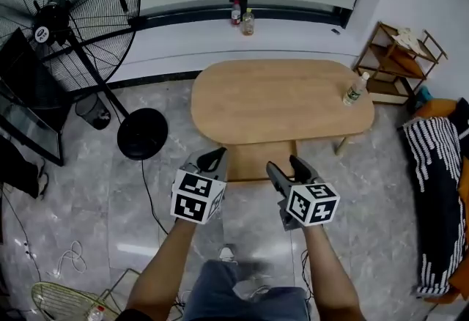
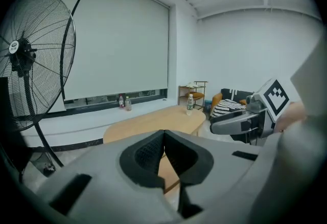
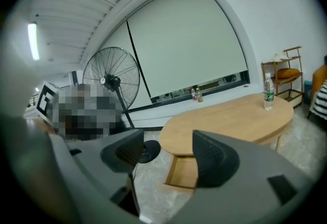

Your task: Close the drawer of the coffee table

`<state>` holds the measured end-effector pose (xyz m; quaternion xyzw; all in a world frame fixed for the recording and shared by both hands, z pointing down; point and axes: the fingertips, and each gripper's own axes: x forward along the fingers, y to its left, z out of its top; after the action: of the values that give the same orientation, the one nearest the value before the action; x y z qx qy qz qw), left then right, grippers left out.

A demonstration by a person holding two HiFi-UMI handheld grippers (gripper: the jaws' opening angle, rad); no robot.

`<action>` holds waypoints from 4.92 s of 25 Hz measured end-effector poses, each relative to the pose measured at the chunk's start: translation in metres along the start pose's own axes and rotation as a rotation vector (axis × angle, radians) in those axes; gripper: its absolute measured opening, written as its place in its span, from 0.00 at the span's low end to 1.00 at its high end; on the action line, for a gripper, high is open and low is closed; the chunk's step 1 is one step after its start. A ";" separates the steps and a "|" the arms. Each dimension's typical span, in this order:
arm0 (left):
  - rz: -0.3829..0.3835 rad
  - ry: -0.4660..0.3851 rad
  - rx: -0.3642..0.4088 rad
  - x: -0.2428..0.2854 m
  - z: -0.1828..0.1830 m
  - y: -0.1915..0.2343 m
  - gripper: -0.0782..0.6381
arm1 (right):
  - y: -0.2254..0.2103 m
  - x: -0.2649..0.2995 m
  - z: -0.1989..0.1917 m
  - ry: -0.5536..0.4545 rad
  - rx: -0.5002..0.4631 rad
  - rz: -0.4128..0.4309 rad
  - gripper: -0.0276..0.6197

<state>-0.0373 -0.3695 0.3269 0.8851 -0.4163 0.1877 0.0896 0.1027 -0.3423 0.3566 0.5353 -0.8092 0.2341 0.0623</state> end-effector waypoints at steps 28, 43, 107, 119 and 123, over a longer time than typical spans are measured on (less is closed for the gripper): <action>0.129 -0.130 0.033 0.129 -0.229 -0.045 0.11 | -0.080 0.080 -0.211 -0.184 -0.049 0.228 0.49; 0.133 -0.200 -0.015 0.133 -0.243 -0.042 0.11 | -0.087 0.103 -0.301 -0.190 0.210 0.248 0.49; 0.069 -0.232 -0.059 0.155 -0.235 -0.033 0.11 | -0.137 0.170 -0.311 -0.307 0.833 0.242 0.67; 0.079 -0.195 -0.074 0.177 -0.253 -0.008 0.11 | -0.155 0.204 -0.292 -0.312 0.851 0.223 0.67; 0.082 -0.188 -0.089 0.184 -0.258 0.002 0.11 | -0.161 0.216 -0.285 -0.305 0.853 0.223 0.67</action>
<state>0.0017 -0.4192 0.6379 0.8763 -0.4665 0.0885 0.0815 0.1134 -0.4473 0.7345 0.4512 -0.6932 0.4696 -0.3087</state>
